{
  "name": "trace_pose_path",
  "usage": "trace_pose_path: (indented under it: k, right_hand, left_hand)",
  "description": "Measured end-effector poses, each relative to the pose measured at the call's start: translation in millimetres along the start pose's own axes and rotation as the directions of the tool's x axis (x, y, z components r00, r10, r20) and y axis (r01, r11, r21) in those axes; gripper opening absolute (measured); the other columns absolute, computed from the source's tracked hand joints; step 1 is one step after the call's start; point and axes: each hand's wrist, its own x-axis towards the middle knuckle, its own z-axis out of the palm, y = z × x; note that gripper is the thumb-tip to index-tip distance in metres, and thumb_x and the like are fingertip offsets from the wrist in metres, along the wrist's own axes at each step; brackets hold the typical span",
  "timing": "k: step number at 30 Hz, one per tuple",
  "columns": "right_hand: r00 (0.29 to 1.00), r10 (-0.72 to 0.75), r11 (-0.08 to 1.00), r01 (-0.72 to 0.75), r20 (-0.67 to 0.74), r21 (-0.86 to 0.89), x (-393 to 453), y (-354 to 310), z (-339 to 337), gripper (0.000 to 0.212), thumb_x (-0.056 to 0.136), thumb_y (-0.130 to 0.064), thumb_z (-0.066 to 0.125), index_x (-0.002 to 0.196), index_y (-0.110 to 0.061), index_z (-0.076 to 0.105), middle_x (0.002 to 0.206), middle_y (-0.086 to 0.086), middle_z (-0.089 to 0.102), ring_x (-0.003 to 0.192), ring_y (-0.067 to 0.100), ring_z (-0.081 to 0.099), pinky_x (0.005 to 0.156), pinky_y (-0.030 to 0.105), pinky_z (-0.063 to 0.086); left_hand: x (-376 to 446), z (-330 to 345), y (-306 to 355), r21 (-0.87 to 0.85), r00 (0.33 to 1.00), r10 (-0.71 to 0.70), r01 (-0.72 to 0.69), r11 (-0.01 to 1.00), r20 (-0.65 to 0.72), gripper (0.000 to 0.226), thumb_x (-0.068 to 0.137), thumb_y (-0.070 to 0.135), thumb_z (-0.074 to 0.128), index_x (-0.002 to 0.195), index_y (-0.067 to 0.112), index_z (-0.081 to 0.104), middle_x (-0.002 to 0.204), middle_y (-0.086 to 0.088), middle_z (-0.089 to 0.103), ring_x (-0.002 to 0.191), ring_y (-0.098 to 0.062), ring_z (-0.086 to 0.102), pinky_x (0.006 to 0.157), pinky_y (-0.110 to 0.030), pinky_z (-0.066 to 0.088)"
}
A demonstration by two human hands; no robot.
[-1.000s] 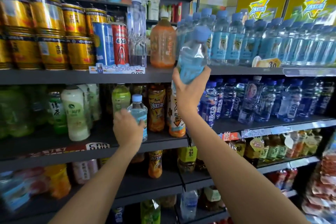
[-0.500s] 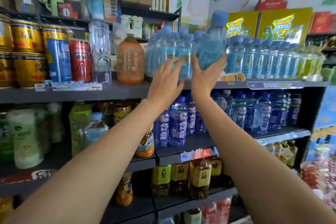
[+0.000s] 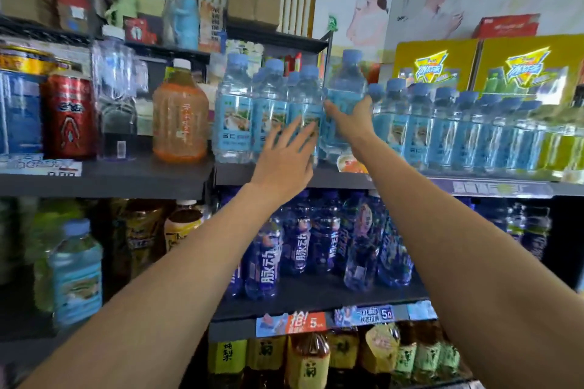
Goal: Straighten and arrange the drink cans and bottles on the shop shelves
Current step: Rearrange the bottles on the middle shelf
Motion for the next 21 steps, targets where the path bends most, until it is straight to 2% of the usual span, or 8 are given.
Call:
trace_pose_path:
  k: [4,6,9,13,15,17,19,21]
  right_hand:
    - [0.991,0.04,0.998,-0.046,0.127,0.05,9.9,2.9,-1.5,0.087,0.085,-0.043,0.062,0.144,-0.005,0.01,0.143,0.014,0.038,0.126,0.03,0.044,0.098,0.044,0.045]
    - [0.992,0.053,0.986,-0.071,0.118,0.154,10.3,-2.4,-4.7,0.092,0.079,-0.046,0.068,0.142,-0.005,0.015,0.141,0.015,0.042,0.123,0.032,0.048,0.091,0.042,0.048]
    - [0.991,0.072,0.976,-0.093,0.113,0.197,10.5,-5.2,-6.4,0.104,0.071,-0.048,0.074,0.145,-0.01,0.011,0.145,0.014,0.037,0.127,0.032,0.044,0.098,0.051,0.045]
    - [0.99,0.054,0.991,-0.069,0.133,0.112,-4.4,2.4,-5.6,0.1,0.067,-0.049,0.076,0.14,-0.009,0.021,0.14,0.015,0.043,0.122,0.032,0.049,0.094,0.052,0.048]
    - [0.988,0.071,0.997,-0.074,0.135,0.015,-5.2,6.7,-6.8,0.089,0.077,-0.045,0.072,0.14,-0.004,0.023,0.14,0.013,0.041,0.123,0.03,0.046,0.095,0.042,0.046]
    - [0.98,0.109,0.991,-0.093,0.167,-0.101,-3.2,1.8,-10.8,0.081,0.082,-0.043,0.067,0.138,-0.001,0.027,0.139,0.013,0.041,0.121,0.028,0.045,0.087,0.034,0.042]
    - [0.972,0.121,0.977,-0.08,0.202,-0.198,-4.7,-9.4,-17.2,0.074,0.081,-0.045,0.067,0.131,0.002,0.04,0.134,0.017,0.049,0.114,0.03,0.052,0.085,0.039,0.046]
    - [0.97,0.127,0.942,-0.053,0.207,-0.33,-11.0,-21.5,-21.4,0.075,0.082,-0.046,0.065,0.131,0.005,0.039,0.124,0.017,0.054,0.108,0.031,0.055,0.086,0.039,0.049]
  left_hand:
    - [-0.6,7.2,1.8,-0.016,0.997,-0.004,0.003,1.0,-0.073,0.054,0.096,0.026,0.035,0.147,0.013,0.021,0.157,0.0,0.012,0.145,-0.021,0.003,0.116,-0.04,-0.002]
    - [-2.0,6.4,2.7,0.013,0.995,0.018,-0.016,1.0,-0.097,0.05,0.092,0.024,0.037,0.141,0.011,0.037,0.152,-0.004,0.029,0.142,-0.025,0.021,0.116,-0.043,0.012]
    - [-2.8,8.3,0.5,0.04,0.989,0.019,-0.013,0.999,-0.147,0.047,0.083,0.022,0.047,0.127,0.008,0.055,0.139,-0.007,0.049,0.131,-0.03,0.043,0.108,-0.048,0.03]
    - [-3.7,6.4,5.2,0.01,0.99,0.012,-0.011,1.0,-0.142,0.047,0.089,0.019,0.048,0.134,0.006,0.046,0.148,-0.008,0.037,0.139,-0.029,0.029,0.114,-0.045,0.017]
    - [-4.4,9.2,4.3,0.002,0.991,0.014,-0.014,1.0,-0.135,0.048,0.09,0.017,0.049,0.135,0.005,0.044,0.15,-0.008,0.032,0.141,-0.028,0.024,0.115,-0.043,0.011]
    - [-5.0,10.6,3.7,0.022,0.99,0.012,-0.009,1.0,-0.14,0.046,0.089,0.016,0.05,0.133,0.004,0.046,0.149,-0.01,0.034,0.14,-0.029,0.026,0.115,-0.043,0.012]
    - [-4.6,8.1,6.2,0.023,0.993,0.005,-0.002,1.0,-0.117,0.046,0.09,0.015,0.048,0.134,0.003,0.044,0.151,-0.01,0.03,0.142,-0.028,0.022,0.116,-0.043,0.01]
    - [-3.7,7.6,8.7,-0.007,0.998,-0.023,0.022,1.0,-0.066,0.049,0.094,0.017,0.041,0.141,0.006,0.034,0.156,-0.006,0.017,0.145,-0.024,0.01,0.117,-0.042,0.004]
